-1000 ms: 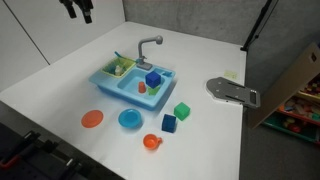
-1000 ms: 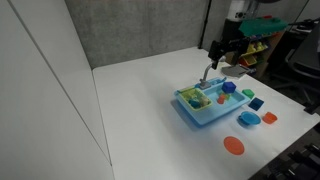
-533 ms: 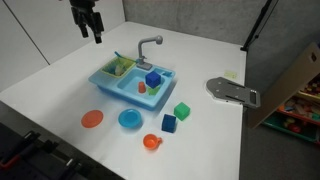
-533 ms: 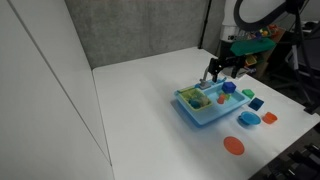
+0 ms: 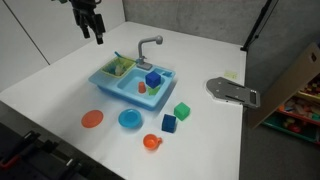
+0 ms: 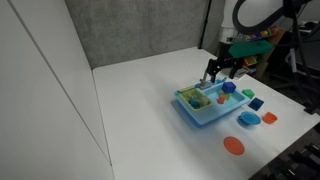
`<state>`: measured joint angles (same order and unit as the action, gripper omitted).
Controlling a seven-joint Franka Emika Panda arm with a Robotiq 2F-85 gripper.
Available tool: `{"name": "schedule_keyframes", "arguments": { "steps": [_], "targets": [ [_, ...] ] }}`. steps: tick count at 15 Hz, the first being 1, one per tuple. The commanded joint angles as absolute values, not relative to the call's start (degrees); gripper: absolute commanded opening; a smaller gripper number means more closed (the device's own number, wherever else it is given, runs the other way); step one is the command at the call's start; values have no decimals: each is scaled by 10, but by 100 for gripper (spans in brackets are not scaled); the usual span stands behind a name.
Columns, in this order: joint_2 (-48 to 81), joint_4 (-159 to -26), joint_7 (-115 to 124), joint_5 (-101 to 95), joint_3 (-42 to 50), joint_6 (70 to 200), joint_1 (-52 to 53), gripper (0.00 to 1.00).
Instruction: Move the bottle from the plate rack to the top of the dark green block
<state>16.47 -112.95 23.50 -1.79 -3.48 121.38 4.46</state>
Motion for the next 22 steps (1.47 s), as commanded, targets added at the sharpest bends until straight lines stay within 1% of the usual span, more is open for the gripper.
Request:
{"name": "schedule_keyframes", "arguments": {
  "steps": [1,11,15,22],
  "targets": [
    [185,-1139,224,-22,-22,1268,53,100],
    [308,-1111,236,-50,14,1388,83,100],
    [361,-1076,235,-47,29,1401,93,100],
    [435,-997,229,-36,36,1387,97,100]
  ]
}}
